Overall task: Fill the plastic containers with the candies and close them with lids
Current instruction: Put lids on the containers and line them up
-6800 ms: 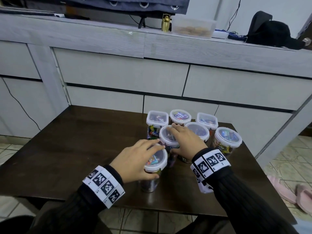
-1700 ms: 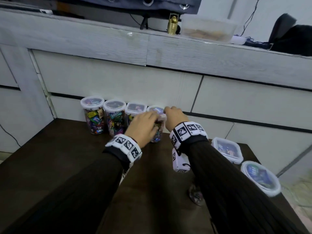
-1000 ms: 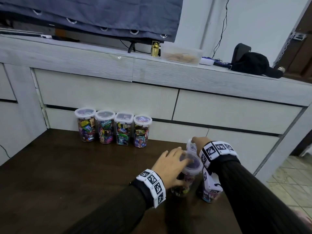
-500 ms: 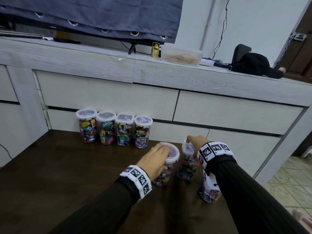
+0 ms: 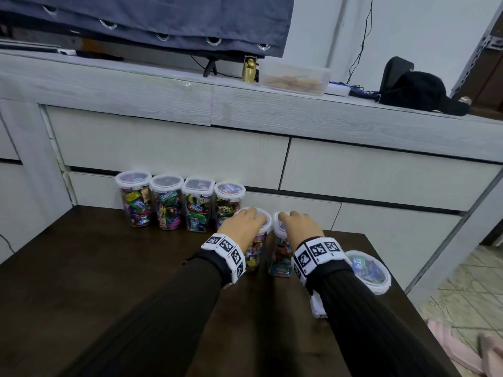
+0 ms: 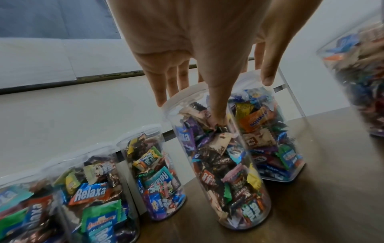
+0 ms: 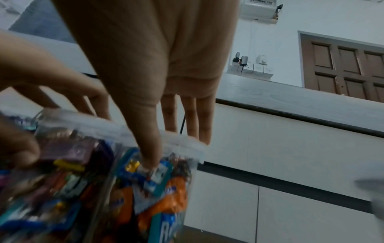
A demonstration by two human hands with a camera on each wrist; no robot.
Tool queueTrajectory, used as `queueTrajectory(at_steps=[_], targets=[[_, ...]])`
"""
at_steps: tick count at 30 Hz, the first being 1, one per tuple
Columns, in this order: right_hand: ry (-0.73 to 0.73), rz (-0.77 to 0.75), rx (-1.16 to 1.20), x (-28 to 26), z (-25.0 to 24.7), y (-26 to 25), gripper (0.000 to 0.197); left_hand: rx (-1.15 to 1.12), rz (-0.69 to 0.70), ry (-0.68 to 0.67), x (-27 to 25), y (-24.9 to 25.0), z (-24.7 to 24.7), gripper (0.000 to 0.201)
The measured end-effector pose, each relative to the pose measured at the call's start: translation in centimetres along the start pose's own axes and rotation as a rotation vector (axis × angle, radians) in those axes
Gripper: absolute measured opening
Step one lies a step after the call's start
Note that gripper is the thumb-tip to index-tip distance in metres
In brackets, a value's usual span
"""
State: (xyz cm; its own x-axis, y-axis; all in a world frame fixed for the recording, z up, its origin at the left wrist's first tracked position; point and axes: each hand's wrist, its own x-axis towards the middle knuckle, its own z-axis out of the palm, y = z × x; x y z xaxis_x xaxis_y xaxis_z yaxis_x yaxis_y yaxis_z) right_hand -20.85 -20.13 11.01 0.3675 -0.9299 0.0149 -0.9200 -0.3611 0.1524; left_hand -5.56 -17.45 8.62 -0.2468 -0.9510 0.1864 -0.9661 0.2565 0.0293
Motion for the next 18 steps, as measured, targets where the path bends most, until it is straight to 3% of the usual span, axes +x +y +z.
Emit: queueTrajectory(at_steps=[7, 18], targets=[[0.081, 0.011, -0.120, 3.8, 0.5, 0.7, 0.033, 0.014, -0.009, -0.006, 5.0, -0.8, 1.3, 0.037], [0.158, 0.023, -0.102, 10.6, 2.1, 2.8, 0.027, 0.093, -0.010, 0.000, 12.2, -2.5, 3.5, 0.042]])
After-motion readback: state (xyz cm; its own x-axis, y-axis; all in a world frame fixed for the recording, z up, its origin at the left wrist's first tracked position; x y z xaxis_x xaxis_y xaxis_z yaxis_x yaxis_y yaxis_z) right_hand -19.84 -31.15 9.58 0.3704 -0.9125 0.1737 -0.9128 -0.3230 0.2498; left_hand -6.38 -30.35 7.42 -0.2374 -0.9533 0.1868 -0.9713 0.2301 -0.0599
